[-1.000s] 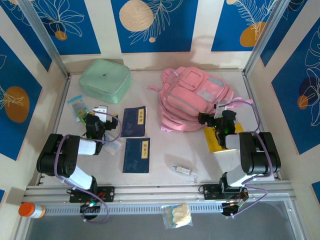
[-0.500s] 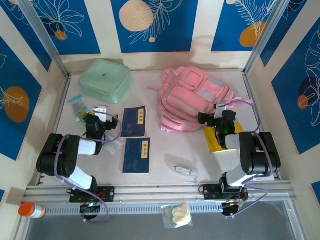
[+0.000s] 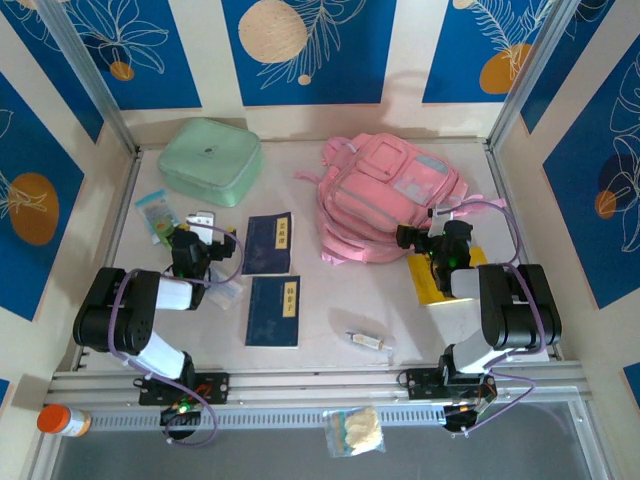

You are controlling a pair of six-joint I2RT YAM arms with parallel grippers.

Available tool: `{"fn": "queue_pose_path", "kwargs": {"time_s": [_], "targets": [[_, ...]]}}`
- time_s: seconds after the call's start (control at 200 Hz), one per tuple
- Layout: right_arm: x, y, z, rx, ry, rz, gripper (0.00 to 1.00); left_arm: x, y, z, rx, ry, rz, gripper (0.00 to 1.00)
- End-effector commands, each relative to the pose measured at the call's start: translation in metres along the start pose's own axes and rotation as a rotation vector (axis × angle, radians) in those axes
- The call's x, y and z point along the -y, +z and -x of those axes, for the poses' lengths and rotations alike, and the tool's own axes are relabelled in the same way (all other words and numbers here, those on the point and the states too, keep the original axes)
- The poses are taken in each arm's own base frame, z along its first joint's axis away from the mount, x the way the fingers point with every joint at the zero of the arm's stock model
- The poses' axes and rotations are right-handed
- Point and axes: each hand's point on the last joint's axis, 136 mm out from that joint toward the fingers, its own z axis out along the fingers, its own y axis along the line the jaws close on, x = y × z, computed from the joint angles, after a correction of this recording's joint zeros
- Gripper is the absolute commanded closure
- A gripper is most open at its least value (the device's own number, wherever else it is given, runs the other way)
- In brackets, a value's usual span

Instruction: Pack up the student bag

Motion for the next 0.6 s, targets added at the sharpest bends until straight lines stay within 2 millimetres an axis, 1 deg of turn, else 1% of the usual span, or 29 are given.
{"fn": "queue_pose_path", "kwargs": {"time_s": [0.0, 0.025, 0.135, 0.255, 0.33, 0.395, 0.49, 0.535, 0.595], "targets": [[-0.009, -0.001, 0.016, 0.05, -0.039, 0.045, 0.01, -0.004, 0.002, 0.003, 0.005, -0.015, 0.001, 0.0], [-0.012, -0.001, 0.016, 0.045, -0.046, 0.062, 0.01, -0.003, 0.001, 0.005, 0.009, -0.016, -0.001, 0.01], [-0.011, -0.002, 0.017, 0.044, -0.044, 0.061, 0.01, -0.003, -0.004, 0.011, 0.018, -0.014, -0.005, 0.01], [-0.014, -0.009, 0.024, 0.055, -0.049, 0.065, 0.01, 0.001, -0.013, 0.017, 0.043, -0.006, -0.035, 0.0], [-0.015, -0.016, 0.029, 0.064, -0.043, 0.057, 0.01, 0.003, -0.019, 0.021, 0.06, -0.002, -0.051, 0.01], [-0.013, -0.02, 0.034, 0.059, -0.024, 0.037, 0.01, 0.001, -0.024, 0.025, 0.056, -0.012, -0.043, 0.0], [-0.014, -0.03, 0.043, 0.049, 0.005, 0.036, 0.01, 0.001, -0.031, 0.033, 0.046, -0.029, -0.051, 0.01], [-0.017, -0.037, 0.05, 0.06, 0.015, 0.043, 0.01, 0.002, -0.035, 0.036, 0.038, -0.045, -0.06, 0.01], [-0.023, -0.048, 0.058, 0.079, 0.032, 0.062, 0.01, 0.001, -0.042, 0.045, 0.037, -0.082, -0.063, 0.01]]}}
